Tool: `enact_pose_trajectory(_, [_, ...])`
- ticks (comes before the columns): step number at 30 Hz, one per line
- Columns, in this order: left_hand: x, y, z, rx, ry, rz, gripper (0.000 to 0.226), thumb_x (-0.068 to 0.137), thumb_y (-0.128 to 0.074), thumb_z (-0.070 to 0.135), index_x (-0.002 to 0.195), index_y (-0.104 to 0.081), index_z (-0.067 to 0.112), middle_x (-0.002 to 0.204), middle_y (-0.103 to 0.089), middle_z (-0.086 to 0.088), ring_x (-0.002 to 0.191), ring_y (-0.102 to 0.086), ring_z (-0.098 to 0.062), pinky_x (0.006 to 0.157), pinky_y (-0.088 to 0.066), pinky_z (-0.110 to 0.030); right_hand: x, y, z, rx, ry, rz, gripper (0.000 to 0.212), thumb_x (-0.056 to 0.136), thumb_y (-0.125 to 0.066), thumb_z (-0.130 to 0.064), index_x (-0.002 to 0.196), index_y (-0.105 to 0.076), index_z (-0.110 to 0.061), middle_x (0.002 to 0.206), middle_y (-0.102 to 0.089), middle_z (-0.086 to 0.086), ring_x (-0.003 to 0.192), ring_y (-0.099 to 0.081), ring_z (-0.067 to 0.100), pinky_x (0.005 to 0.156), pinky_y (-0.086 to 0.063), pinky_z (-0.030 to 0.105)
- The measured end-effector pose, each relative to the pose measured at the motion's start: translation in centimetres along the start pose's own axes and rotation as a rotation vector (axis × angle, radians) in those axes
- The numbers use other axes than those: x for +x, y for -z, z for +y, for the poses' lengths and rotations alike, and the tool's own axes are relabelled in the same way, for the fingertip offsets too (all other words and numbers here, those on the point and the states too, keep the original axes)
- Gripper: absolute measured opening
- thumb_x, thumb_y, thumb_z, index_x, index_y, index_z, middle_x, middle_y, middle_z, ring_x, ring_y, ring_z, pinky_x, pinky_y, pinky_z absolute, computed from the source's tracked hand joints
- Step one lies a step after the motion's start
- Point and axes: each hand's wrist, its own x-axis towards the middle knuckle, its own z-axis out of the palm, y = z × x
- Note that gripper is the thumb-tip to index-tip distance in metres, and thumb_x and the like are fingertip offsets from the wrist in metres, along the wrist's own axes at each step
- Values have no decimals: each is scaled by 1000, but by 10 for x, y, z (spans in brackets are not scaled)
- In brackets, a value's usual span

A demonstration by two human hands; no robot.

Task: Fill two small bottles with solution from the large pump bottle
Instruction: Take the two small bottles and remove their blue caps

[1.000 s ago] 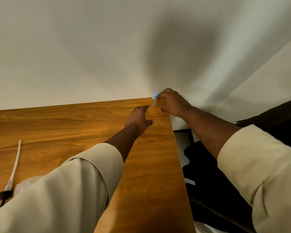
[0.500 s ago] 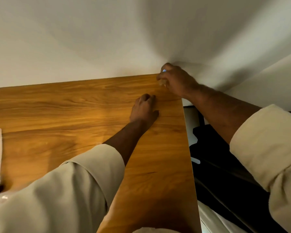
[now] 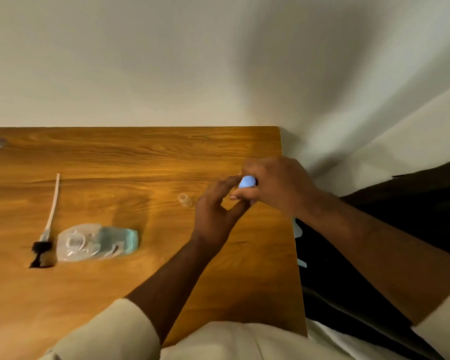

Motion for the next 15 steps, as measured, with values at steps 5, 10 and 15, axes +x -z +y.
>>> enact_pose_trajectory(5, [-53,43,22,-36,-70,57,32,81,-76,7,111,-70,14,103,-71,15,95,-67,0,80,-50,-16,-37,6,-62,20,234,120,42,76,-63,-57,74,-60,-16,65,-57,-1,58,-44,12,49,-21,15])
enact_pose_trajectory(10, [-79,82,21,-130,-24,-56,20,77,-77,1,93,-71,11,85,-71,23,82,-65,6,73,-47,-13,-46,13,-97,-36,501,55,27,76,-75,-34,92,-66,-14,83,-64,3,73,-57,17,55,-42,24])
enact_pose_trajectory(15, [-94,110,14,-161,-19,43,42,74,-77,30,108,-73,8,101,-76,-2,96,-71,-13,81,-55,-27,-52,27,-123,-30,425,-38,69,73,-73,-51,132,-45,-31,118,-56,-4,100,-53,12,71,-43,21])
